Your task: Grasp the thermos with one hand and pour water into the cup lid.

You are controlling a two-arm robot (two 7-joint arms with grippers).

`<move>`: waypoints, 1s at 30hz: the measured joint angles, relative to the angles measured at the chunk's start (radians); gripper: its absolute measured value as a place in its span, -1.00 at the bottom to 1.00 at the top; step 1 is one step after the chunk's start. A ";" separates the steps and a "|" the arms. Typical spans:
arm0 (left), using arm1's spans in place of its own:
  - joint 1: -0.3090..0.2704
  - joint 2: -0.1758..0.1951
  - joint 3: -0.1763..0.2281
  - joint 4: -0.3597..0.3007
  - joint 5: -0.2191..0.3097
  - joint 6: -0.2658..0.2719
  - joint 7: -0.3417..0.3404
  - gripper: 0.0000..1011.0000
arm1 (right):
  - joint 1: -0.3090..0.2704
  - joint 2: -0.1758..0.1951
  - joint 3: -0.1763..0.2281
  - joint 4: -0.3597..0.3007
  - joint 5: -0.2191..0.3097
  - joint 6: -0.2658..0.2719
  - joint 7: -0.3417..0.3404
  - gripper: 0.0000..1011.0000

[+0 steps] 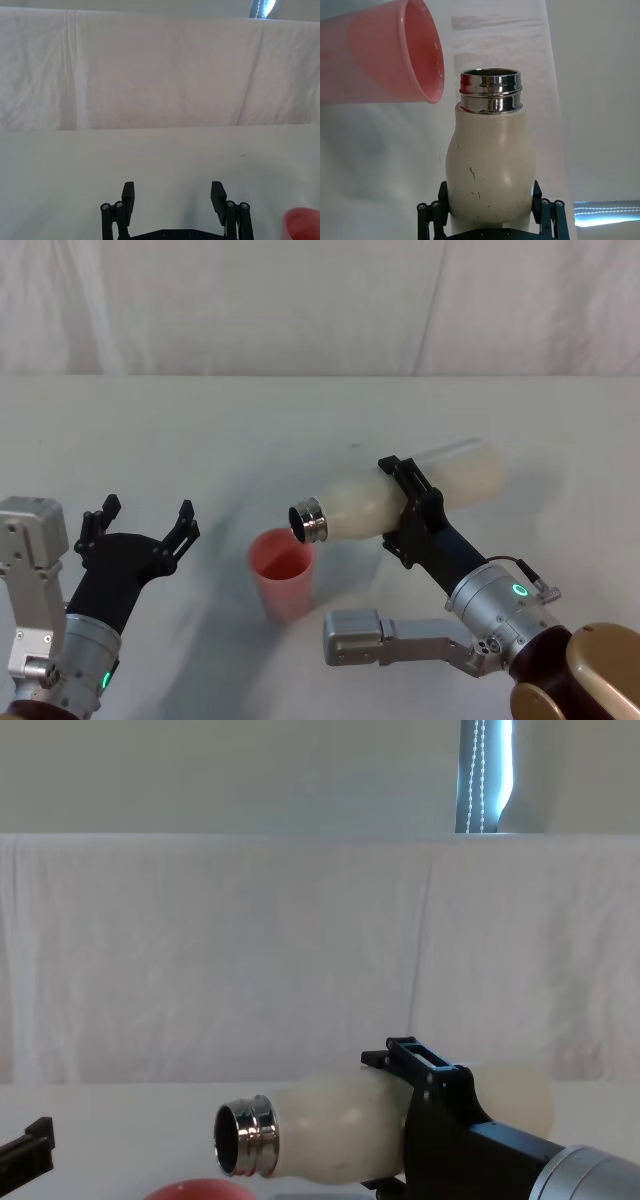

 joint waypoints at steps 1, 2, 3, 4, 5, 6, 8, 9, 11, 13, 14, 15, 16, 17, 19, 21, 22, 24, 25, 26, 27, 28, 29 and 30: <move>0.000 0.000 0.000 0.000 0.000 0.000 0.000 0.98 | 0.001 0.001 -0.001 0.000 -0.002 0.000 0.000 0.88; 0.000 0.000 0.000 0.000 0.000 0.000 0.000 0.98 | 0.002 0.002 -0.003 0.000 -0.004 0.000 0.000 0.88; 0.000 0.000 0.000 0.000 0.000 0.000 0.000 0.98 | 0.004 0.004 -0.006 0.001 -0.008 0.000 -0.001 0.88; 0.000 0.000 0.000 0.000 0.000 0.000 0.000 0.98 | 0.004 0.005 -0.007 0.002 -0.010 -0.001 -0.001 0.88; 0.000 0.000 0.000 0.000 0.000 0.000 0.000 0.98 | 0.005 0.005 -0.009 0.002 -0.012 0.000 -0.001 0.88; 0.000 0.000 0.000 0.000 0.000 0.000 0.000 0.98 | 0.005 0.006 -0.010 0.002 -0.013 0.000 -0.001 0.88; 0.000 0.000 0.000 0.000 0.000 0.000 0.000 0.98 | 0.006 0.008 -0.013 0.002 -0.018 0.000 -0.001 0.88; 0.000 0.000 0.000 0.000 0.000 0.000 0.000 0.98 | 0.007 0.008 -0.014 0.002 -0.019 0.000 -0.001 0.88; 0.000 0.000 0.000 0.000 0.000 0.000 0.000 0.98 | 0.007 0.009 -0.015 0.002 -0.021 0.001 -0.001 0.88; 0.000 0.000 0.000 0.000 0.000 0.000 0.000 0.98 | 0.007 0.010 -0.016 0.002 -0.021 0.002 -0.001 0.88; 0.000 0.000 0.000 0.000 0.000 0.000 0.000 0.98 | 0.008 0.010 -0.016 0.001 -0.022 0.003 -0.001 0.88; 0.000 0.000 0.000 0.000 0.000 0.000 0.000 0.98 | 0.008 0.010 -0.016 0.001 -0.022 0.003 -0.001 0.88; 0.000 0.000 0.000 0.000 0.000 0.000 0.000 0.98 | 0.008 0.010 -0.016 0.001 -0.022 0.003 -0.001 0.88; 0.000 0.000 0.000 0.000 0.000 0.000 0.000 0.98 | 0.008 0.010 -0.016 0.001 -0.022 0.004 -0.001 0.88; 0.000 0.000 0.000 0.000 0.000 0.000 0.000 0.98 | 0.009 0.010 -0.016 0.001 -0.022 0.004 -0.001 0.88; 0.000 0.000 0.000 0.000 0.000 0.000 0.000 0.98 | 0.009 0.010 -0.016 0.001 -0.021 0.004 -0.001 0.88; 0.000 0.000 0.000 0.000 0.000 0.000 0.000 0.98 | 0.010 0.010 -0.016 0.001 -0.021 0.004 -0.001 0.88; 0.000 0.000 0.000 0.000 0.000 0.000 0.000 0.98 | 0.010 0.010 -0.016 0.001 -0.021 0.005 -0.001 0.88; 0.000 0.000 0.000 0.000 0.000 0.000 0.000 0.98 | 0.010 0.010 -0.016 0.001 -0.021 0.005 -0.001 0.88; 0.000 0.000 0.000 0.000 0.000 0.000 0.000 0.98 | 0.010 0.010 -0.016 0.001 -0.021 0.005 -0.001 0.88; 0.000 0.000 0.000 0.000 0.000 0.000 0.000 0.98 | 0.010 0.010 -0.016 0.001 -0.021 0.005 -0.001 0.88; 0.000 0.000 0.000 0.000 0.000 0.000 0.000 0.98 | 0.010 0.010 -0.016 0.001 -0.021 0.006 -0.001 0.88; 0.000 0.000 0.000 0.000 0.000 0.000 0.000 0.98 | 0.010 0.010 -0.016 0.001 -0.021 0.006 -0.001 0.88; 0.000 0.000 0.000 0.000 0.000 0.000 0.000 0.98 | 0.010 0.010 -0.016 0.001 -0.021 0.007 0.000 0.88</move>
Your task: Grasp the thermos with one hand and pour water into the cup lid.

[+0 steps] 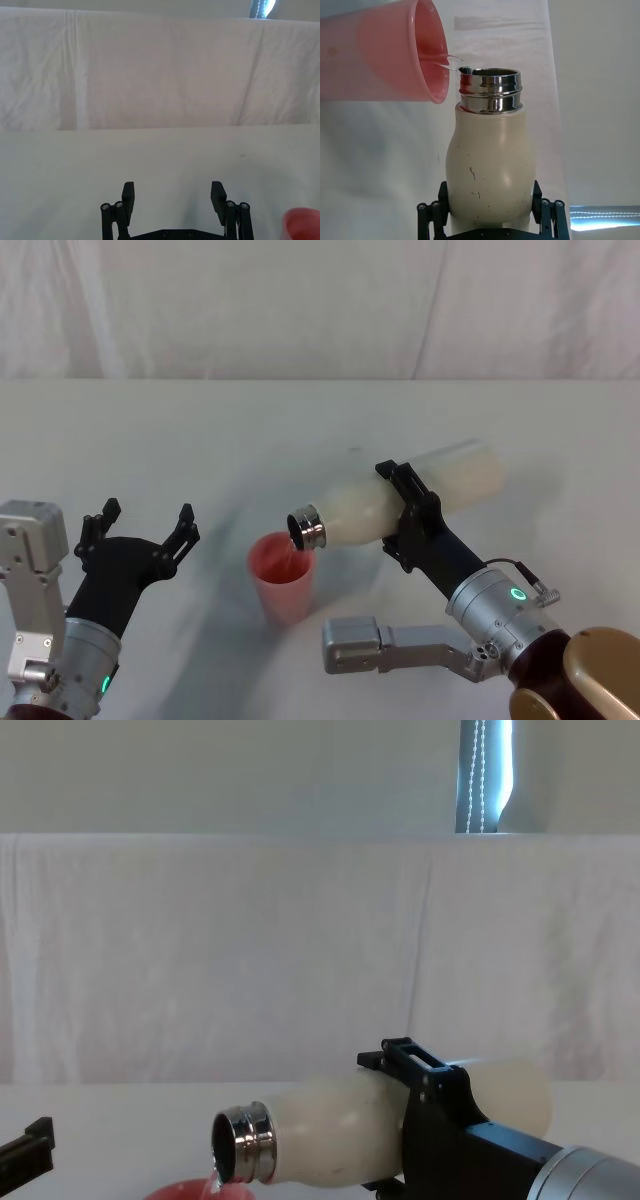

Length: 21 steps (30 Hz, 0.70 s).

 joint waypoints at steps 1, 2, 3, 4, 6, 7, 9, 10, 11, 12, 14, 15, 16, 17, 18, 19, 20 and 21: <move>0.000 0.000 0.000 0.000 0.000 0.000 0.000 0.98 | 0.000 0.000 0.000 0.000 0.000 0.001 0.000 0.88; 0.000 0.000 0.000 0.000 0.000 0.000 0.000 0.98 | 0.000 0.000 -0.001 0.000 -0.001 0.002 0.001 0.88; 0.000 0.000 0.000 0.000 0.000 0.000 0.000 0.98 | 0.001 0.000 -0.001 0.000 -0.001 0.002 0.002 0.88; 0.000 0.000 0.000 0.000 0.000 0.000 0.000 0.98 | 0.001 0.000 -0.002 0.001 -0.003 0.003 0.002 0.88; 0.000 0.000 0.000 0.000 0.000 0.000 0.000 0.98 | 0.002 0.000 -0.003 0.001 -0.005 0.004 0.003 0.88; 0.000 0.000 0.000 0.000 0.000 0.000 0.000 0.98 | 0.002 0.001 -0.003 0.001 -0.006 0.005 0.004 0.88; 0.000 0.000 0.000 0.000 0.000 0.000 0.000 0.98 | 0.003 0.001 -0.004 0.001 -0.006 0.005 0.007 0.88; 0.000 0.000 0.000 0.000 0.000 0.000 0.000 0.98 | 0.003 0.002 -0.004 0.001 -0.006 0.005 0.008 0.88; 0.000 0.000 0.000 0.000 0.000 0.000 0.000 0.98 | 0.003 0.002 -0.004 0.000 -0.007 0.005 0.010 0.88; 0.000 0.000 0.000 0.000 0.000 0.000 0.000 0.98 | 0.004 0.003 -0.005 0.000 -0.007 0.005 0.011 0.88; 0.000 0.000 0.000 0.000 0.000 0.000 0.000 0.98 | 0.004 0.004 -0.005 0.000 -0.007 0.005 0.013 0.88; 0.000 0.000 0.000 0.000 0.000 0.000 0.000 0.98 | 0.005 0.004 -0.005 -0.001 -0.007 0.005 0.015 0.88; 0.000 0.000 0.000 0.000 0.000 0.000 0.000 0.98 | 0.005 0.004 -0.006 -0.002 -0.007 0.005 0.016 0.88; 0.000 0.000 0.000 0.000 0.000 0.000 0.000 0.98 | 0.006 0.004 -0.006 -0.002 -0.007 0.005 0.017 0.88; 0.000 0.000 0.000 0.000 0.000 0.000 0.000 0.98 | 0.007 0.004 -0.006 -0.002 -0.007 0.005 0.018 0.88; 0.000 0.000 0.000 0.000 0.000 0.000 0.000 0.98 | 0.008 0.004 -0.007 -0.002 -0.007 0.005 0.019 0.88; 0.000 0.000 0.000 0.000 0.000 0.000 0.000 0.98 | 0.008 0.004 -0.007 -0.002 -0.007 0.005 0.020 0.88; 0.000 0.000 0.000 0.000 0.000 0.000 0.000 0.98 | 0.009 0.004 -0.007 -0.002 -0.007 0.005 0.022 0.88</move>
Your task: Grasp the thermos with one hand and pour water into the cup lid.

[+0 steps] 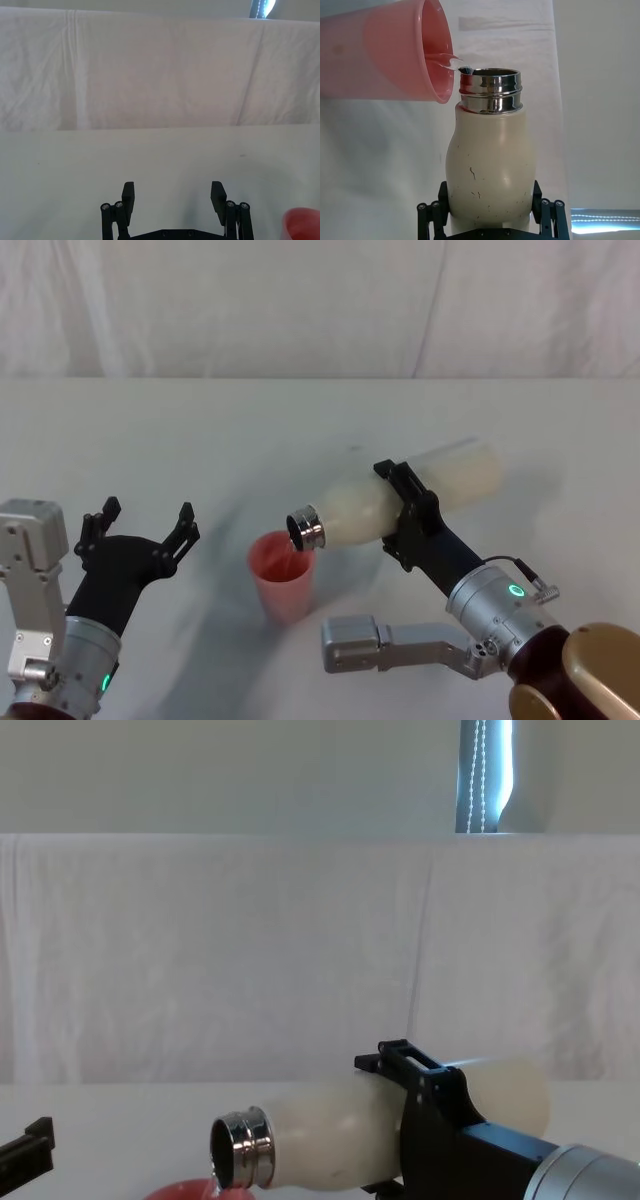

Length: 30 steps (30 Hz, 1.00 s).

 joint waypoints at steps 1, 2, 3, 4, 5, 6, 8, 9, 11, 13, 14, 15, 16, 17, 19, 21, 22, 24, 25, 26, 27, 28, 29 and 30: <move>0.000 0.000 0.000 0.000 0.000 0.000 0.000 0.98 | 0.000 0.000 0.000 0.000 0.000 0.000 0.000 0.88; 0.000 0.000 0.000 0.000 0.000 0.000 0.000 0.98 | 0.001 0.000 0.000 0.000 0.000 0.000 0.002 0.88; 0.000 0.000 0.000 0.000 0.000 0.000 0.000 0.98 | 0.001 0.000 -0.001 0.000 0.000 0.000 0.003 0.88; 0.000 0.000 0.000 0.000 0.000 0.000 0.000 0.98 | 0.002 0.000 -0.001 0.000 0.000 0.000 0.005 0.88; 0.000 0.000 0.000 0.000 0.000 0.000 0.000 0.98 | 0.002 0.000 -0.002 0.000 0.000 0.000 0.005 0.88; 0.000 0.000 0.000 0.000 0.000 0.000 0.000 0.98 | 0.002 0.000 -0.002 0.000 0.000 0.000 0.006 0.88; 0.000 0.000 0.000 0.000 0.000 0.000 0.000 0.98 | 0.003 0.000 -0.003 0.000 0.000 0.001 0.007 0.88; 0.000 0.000 0.000 0.000 0.000 0.000 0.000 0.98 | 0.004 0.000 -0.004 0.000 0.000 0.001 0.007 0.88; 0.000 0.000 0.000 0.000 0.000 0.000 0.000 0.98 | 0.005 0.000 -0.004 0.000 0.000 0.001 0.007 0.88; 0.000 0.000 0.000 0.000 0.000 0.000 0.000 0.98 | 0.005 -0.001 -0.004 0.000 0.000 0.001 0.007 0.88; 0.000 0.000 0.000 0.000 0.000 0.000 0.000 0.98 | 0.005 -0.001 -0.004 0.000 0.001 0.000 0.007 0.88; 0.000 0.000 0.000 0.000 0.000 0.000 0.000 0.98 | 0.005 -0.002 -0.003 0.001 0.003 0.000 0.005 0.88; 0.000 0.000 0.000 0.000 0.000 0.000 0.000 0.98 | 0.005 -0.003 -0.002 0.002 0.004 0.000 0.004 0.88; 0.000 0.000 0.000 0.000 0.000 0.000 0.000 0.98 | 0.003 -0.004 0.000 0.003 0.008 -0.001 0.001 0.88; 0.000 0.000 0.000 0.000 0.000 0.000 0.000 0.98 | 0.001 -0.006 0.001 0.005 0.010 -0.001 -0.004 0.88; 0.000 0.000 0.000 0.000 0.000 0.000 0.000 0.98 | 0.000 -0.007 0.003 0.006 0.010 0.000 -0.008 0.88; 0.000 0.000 0.000 0.000 0.000 0.000 0.000 0.98 | -0.002 -0.009 0.004 0.006 0.011 0.001 -0.010 0.88; 0.000 0.000 0.000 0.000 0.000 0.000 0.000 0.98 | -0.007 -0.014 0.009 0.006 0.013 0.008 -0.017 0.88; 0.000 0.000 0.000 0.000 0.000 0.000 0.000 0.98 | -0.012 -0.018 0.014 0.006 0.019 0.011 -0.021 0.88; 0.000 0.000 0.000 0.000 0.000 0.000 0.000 0.98 | -0.014 -0.020 0.017 0.006 0.024 0.013 -0.022 0.88; 0.000 0.000 0.000 0.000 0.000 0.000 0.000 0.98 | -0.017 -0.023 0.020 0.006 0.028 0.014 -0.023 0.88; 0.000 0.000 0.000 0.000 0.000 0.000 0.000 0.98 | -0.021 -0.027 0.026 0.005 0.036 0.015 -0.025 0.88; 0.000 0.000 0.000 0.000 0.000 0.000 0.000 0.98 | -0.023 -0.028 0.029 0.005 0.040 0.015 -0.027 0.88; 0.000 0.000 0.000 0.000 0.000 0.000 0.000 0.98 | -0.026 -0.032 0.034 0.005 0.047 0.015 -0.029 0.88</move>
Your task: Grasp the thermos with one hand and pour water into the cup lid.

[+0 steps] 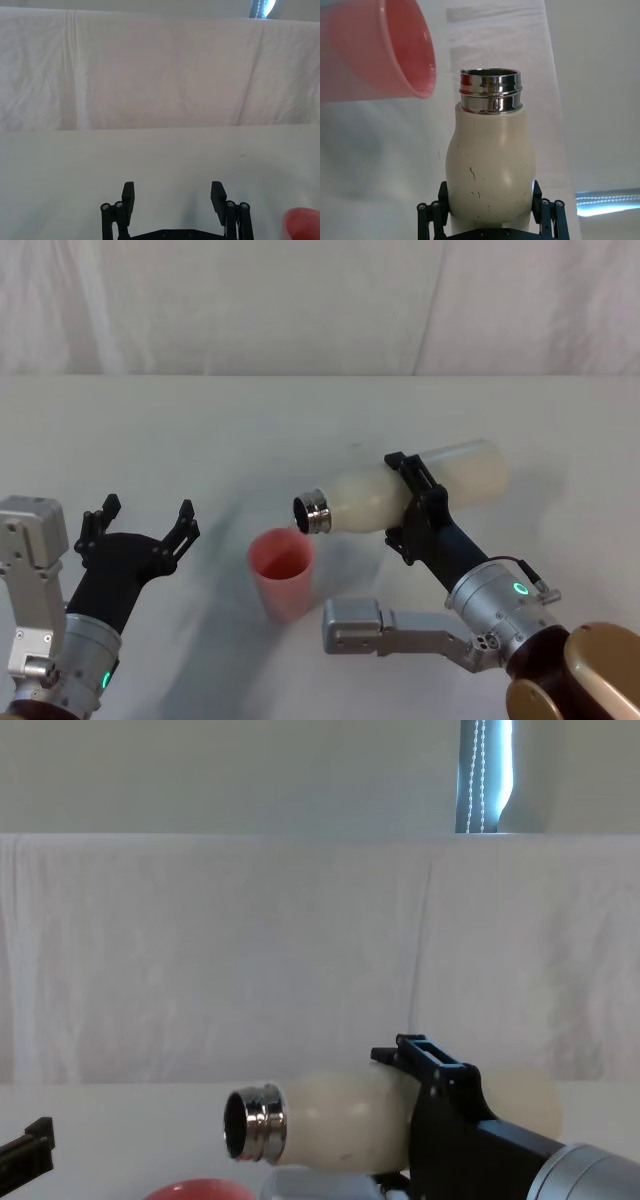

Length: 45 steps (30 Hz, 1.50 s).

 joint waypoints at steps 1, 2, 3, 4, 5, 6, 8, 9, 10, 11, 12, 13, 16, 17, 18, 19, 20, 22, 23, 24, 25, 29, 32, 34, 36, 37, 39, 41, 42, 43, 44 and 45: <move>0.000 0.000 0.000 0.000 0.000 0.000 0.000 0.98 | 0.000 0.000 0.000 0.000 0.000 0.000 0.000 0.88; 0.000 0.000 0.000 0.000 0.000 0.000 0.000 0.98 | -0.003 -0.004 0.005 0.000 0.007 0.000 -0.002 0.88; 0.000 0.000 0.000 0.000 0.000 0.000 0.000 0.98 | -0.004 -0.005 0.007 0.000 0.010 -0.001 -0.002 0.88; 0.000 0.000 0.000 0.000 0.000 0.000 0.000 0.98 | -0.006 -0.008 0.010 0.000 0.015 -0.002 -0.004 0.88; 0.000 0.000 0.000 0.000 0.000 0.000 0.000 0.98 | -0.006 -0.008 0.011 -0.001 0.016 -0.003 -0.004 0.88; 0.000 0.000 0.000 0.000 0.000 0.000 0.000 0.98 | -0.007 -0.009 0.012 -0.001 0.018 -0.004 -0.005 0.88; 0.000 0.000 0.000 0.000 0.000 0.000 0.000 0.98 | -0.008 -0.011 0.015 -0.002 0.021 -0.007 -0.005 0.88; 0.000 0.000 0.000 0.000 0.000 0.000 0.000 0.98 | -0.008 -0.011 0.016 -0.002 0.022 -0.009 -0.006 0.88; 0.000 0.000 0.000 0.000 0.000 0.000 0.000 0.98 | -0.008 -0.011 0.016 -0.002 0.022 -0.009 -0.006 0.88; 0.000 0.000 0.000 0.000 0.000 0.000 0.000 0.98 | -0.009 -0.012 0.017 -0.002 0.022 -0.010 -0.006 0.88; 0.000 0.000 0.000 0.000 0.000 0.000 0.000 0.98 | -0.009 -0.012 0.017 -0.002 0.023 -0.011 -0.006 0.88; 0.000 0.000 0.000 0.000 0.000 0.000 0.000 0.98 | -0.009 -0.012 0.018 -0.003 0.023 -0.012 -0.006 0.88; 0.000 0.000 0.000 0.000 0.000 0.000 0.000 0.98 | -0.009 -0.014 0.018 -0.003 0.024 -0.014 -0.006 0.88; 0.000 0.000 0.000 0.000 0.000 0.000 0.000 0.98 | -0.009 -0.014 0.019 -0.003 0.024 -0.015 -0.007 0.88; 0.000 0.000 0.000 0.000 0.000 0.000 0.000 0.98 | -0.009 -0.014 0.019 -0.003 0.024 -0.015 -0.007 0.88; 0.000 0.000 0.000 0.000 0.000 0.000 0.000 0.98 | -0.010 -0.015 0.020 -0.003 0.026 -0.016 -0.007 0.88; 0.000 0.000 0.000 0.000 0.000 0.000 0.000 0.98 | -0.010 -0.016 0.021 -0.003 0.027 -0.016 -0.008 0.88; 0.000 0.000 0.000 0.000 0.000 0.000 0.000 0.98 | -0.013 -0.017 0.023 -0.009 0.033 -0.019 -0.008 0.88; 0.000 0.000 0.000 0.000 0.000 0.000 0.000 0.98 | -0.014 -0.017 0.025 -0.011 0.035 -0.020 -0.009 0.88; 0.000 0.000 0.000 0.000 0.000 0.000 0.000 0.98 | -0.016 -0.017 0.026 -0.015 0.037 -0.023 -0.012 0.88; 0.000 0.000 0.000 0.000 0.000 0.000 0.000 0.98 | -0.017 -0.017 0.027 -0.017 0.039 -0.025 -0.013 0.88; 0.000 0.000 0.000 0.000 0.000 0.000 0.000 0.98 | -0.026 -0.017 0.036 -0.034 0.063 -0.038 -0.014 0.88; 0.000 0.000 0.000 0.000 0.000 0.000 0.000 0.98 | -0.032 -0.021 0.044 -0.043 0.085 -0.043 -0.007 0.88; 0.000 0.000 0.000 0.000 0.000 0.000 0.000 0.98 | -0.038 -0.027 0.054 -0.051 0.112 -0.047 0.002 0.88; 0.000 0.000 0.000 0.000 0.000 0.000 0.000 0.98 | -0.044 -0.034 0.066 -0.056 0.141 -0.054 0.011 0.88; 0.000 0.000 0.000 0.000 0.000 0.000 0.000 0.98 | -0.045 -0.037 0.071 -0.057 0.154 -0.056 0.015 0.88; 0.000 0.000 0.000 0.000 0.000 0.000 0.000 0.98 | -0.049 -0.044 0.080 -0.060 0.180 -0.063 0.022 0.88; 0.000 0.000 0.000 0.000 0.000 0.000 0.000 0.98 | -0.055 -0.053 0.094 -0.061 0.215 -0.072 0.028 0.88; 0.000 0.000 0.000 0.000 0.000 0.000 0.000 0.98 | -0.057 -0.056 0.098 -0.062 0.225 -0.075 0.029 0.88; 0.000 0.000 0.000 0.000 0.000 0.000 0.000 0.98 | -0.061 -0.063 0.110 -0.062 0.250 -0.082 0.029 0.88; 0.000 0.000 0.000 0.000 0.000 0.000 0.000 0.98 | -0.063 -0.067 0.116 -0.062 0.262 -0.086 0.029 0.88; 0.000 0.000 0.000 0.000 0.000 0.000 0.000 0.98 | -0.067 -0.075 0.128 -0.062 0.291 -0.095 0.029 0.88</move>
